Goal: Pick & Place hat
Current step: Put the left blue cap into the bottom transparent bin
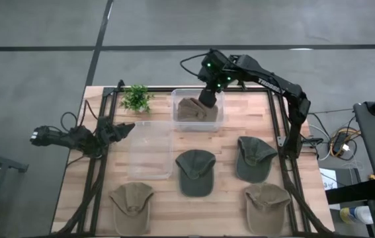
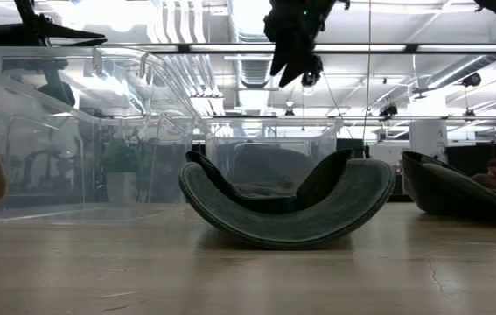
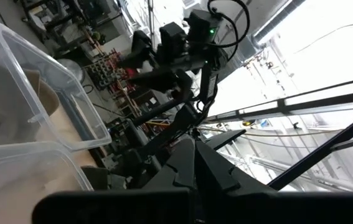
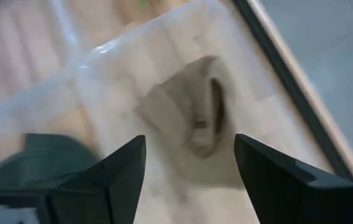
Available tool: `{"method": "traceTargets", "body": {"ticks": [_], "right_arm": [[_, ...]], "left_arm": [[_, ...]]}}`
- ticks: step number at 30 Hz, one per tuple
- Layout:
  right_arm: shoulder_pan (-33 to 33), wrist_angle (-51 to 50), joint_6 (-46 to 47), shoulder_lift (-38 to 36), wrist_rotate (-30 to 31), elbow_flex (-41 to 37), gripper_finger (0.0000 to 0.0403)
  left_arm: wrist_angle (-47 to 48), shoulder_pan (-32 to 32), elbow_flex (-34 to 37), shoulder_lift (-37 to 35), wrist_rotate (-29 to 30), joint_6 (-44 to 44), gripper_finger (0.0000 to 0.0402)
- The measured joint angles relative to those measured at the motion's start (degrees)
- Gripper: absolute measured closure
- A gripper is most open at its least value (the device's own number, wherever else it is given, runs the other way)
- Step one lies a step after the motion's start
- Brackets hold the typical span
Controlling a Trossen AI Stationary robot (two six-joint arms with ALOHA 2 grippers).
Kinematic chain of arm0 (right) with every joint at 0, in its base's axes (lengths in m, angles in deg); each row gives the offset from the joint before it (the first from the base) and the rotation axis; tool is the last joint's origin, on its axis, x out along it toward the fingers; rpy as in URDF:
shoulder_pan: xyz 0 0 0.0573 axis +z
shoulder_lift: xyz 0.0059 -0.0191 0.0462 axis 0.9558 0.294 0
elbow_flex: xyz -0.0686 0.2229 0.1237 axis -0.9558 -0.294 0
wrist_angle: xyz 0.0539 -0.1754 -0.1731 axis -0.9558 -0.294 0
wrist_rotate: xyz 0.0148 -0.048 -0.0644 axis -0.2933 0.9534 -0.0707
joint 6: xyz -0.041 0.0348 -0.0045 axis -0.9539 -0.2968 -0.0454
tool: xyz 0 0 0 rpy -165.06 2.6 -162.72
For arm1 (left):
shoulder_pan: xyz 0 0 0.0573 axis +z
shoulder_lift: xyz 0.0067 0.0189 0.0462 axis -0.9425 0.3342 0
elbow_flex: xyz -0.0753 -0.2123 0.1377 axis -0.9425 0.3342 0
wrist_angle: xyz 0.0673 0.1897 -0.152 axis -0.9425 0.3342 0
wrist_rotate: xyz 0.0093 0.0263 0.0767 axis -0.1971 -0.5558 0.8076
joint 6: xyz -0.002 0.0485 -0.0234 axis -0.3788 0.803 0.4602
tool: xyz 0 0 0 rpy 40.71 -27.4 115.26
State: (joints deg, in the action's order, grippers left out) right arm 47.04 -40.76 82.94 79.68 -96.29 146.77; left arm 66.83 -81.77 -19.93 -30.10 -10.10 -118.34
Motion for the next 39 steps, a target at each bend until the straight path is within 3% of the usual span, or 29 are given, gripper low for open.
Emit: {"method": "traceTargets", "body": {"ticks": [22,39], "right_arm": [[15.97,-1.17,15.75,-5.63,-0.99,-0.07,0.0175],[27.40,-1.34,24.71,-5.61,8.58,-0.16,0.0195]], "left_arm": [[-0.01,0.04,0.00,-0.02,0.01,0.86,0.0394],[0.00,0.02,-0.01,0.00,0.01,0.80,0.0394]]}}
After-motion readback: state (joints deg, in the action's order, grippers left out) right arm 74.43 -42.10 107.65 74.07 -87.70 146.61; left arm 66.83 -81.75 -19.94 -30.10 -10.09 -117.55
